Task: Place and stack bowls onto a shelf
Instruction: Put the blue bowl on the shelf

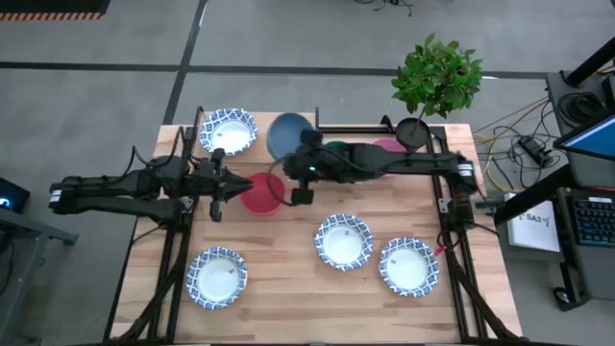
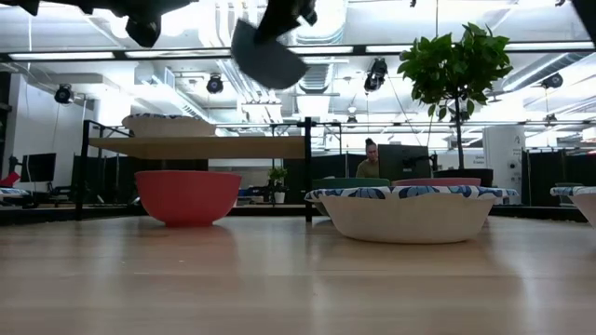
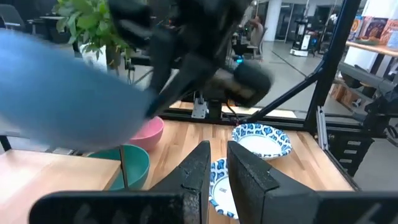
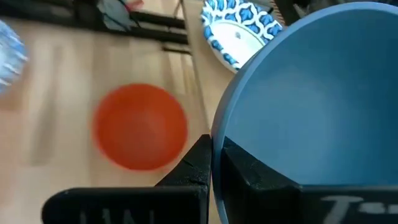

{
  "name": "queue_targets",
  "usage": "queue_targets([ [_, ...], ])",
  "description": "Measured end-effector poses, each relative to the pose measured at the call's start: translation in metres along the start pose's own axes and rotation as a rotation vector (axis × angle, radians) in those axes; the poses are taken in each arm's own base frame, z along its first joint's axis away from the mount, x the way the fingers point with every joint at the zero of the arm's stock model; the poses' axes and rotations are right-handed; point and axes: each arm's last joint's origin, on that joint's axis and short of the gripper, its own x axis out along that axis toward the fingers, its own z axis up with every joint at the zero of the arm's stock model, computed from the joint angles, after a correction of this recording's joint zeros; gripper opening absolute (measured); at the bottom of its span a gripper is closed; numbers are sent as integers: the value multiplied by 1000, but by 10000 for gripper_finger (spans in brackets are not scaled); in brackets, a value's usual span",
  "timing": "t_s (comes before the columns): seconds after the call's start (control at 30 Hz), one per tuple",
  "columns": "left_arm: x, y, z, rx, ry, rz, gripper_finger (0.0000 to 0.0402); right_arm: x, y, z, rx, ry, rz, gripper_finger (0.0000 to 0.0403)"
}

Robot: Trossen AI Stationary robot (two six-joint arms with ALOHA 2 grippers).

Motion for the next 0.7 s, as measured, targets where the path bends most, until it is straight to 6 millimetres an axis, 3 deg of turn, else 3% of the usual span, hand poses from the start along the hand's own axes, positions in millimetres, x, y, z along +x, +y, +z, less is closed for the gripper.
queue_targets([
  [0.17,-11,0,-1,-2,-42,-3,36,35,0,2,-153,43,-3,11],
  [0.3,-22,1,-3,2,-79,-6,36,56,-6,1,-177,117,-2,11],
  [0.5,-38,1,-4,3,-141,-10,36,79,-19,-7,-182,218,-55,11],
  [0.7,-45,1,-7,6,-166,-11,36,87,-34,-16,-139,262,-62,11],
])
